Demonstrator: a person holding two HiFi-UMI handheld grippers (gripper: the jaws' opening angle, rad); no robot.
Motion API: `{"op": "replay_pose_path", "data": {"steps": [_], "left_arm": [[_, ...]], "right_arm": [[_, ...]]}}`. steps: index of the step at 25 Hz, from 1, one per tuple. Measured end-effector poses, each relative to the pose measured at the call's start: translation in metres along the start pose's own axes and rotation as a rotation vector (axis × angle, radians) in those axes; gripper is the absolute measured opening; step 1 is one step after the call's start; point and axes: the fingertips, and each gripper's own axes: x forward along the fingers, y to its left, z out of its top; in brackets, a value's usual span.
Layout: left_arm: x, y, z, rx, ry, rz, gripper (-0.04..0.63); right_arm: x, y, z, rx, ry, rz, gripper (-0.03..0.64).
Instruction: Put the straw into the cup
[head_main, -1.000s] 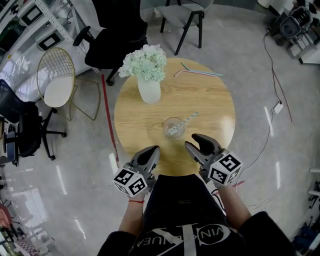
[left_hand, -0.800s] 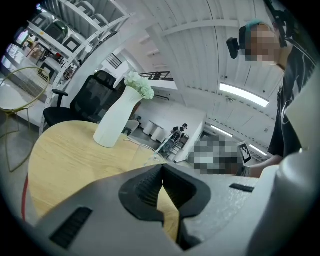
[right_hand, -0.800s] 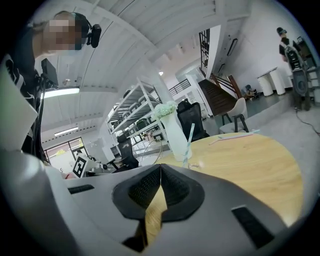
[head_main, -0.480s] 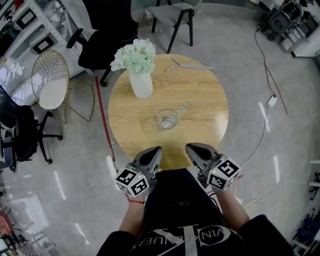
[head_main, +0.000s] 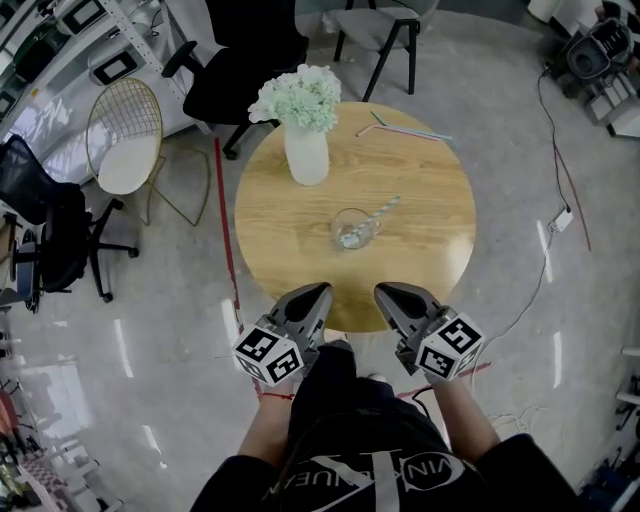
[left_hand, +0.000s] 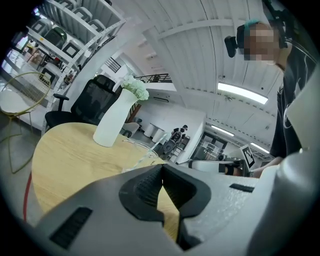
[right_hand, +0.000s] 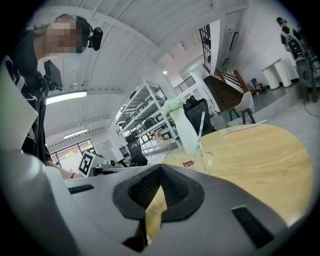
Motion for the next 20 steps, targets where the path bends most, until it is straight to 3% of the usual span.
{"op": "replay_pose_path", "data": {"steps": [20], "left_arm": [[-0.037,-0.114,-0.016,0.112,-0.07,0.029,0.008]], "right_arm": [[-0.096,0.07,-0.011,-0.119,-0.012,0.043,0.003]]}}
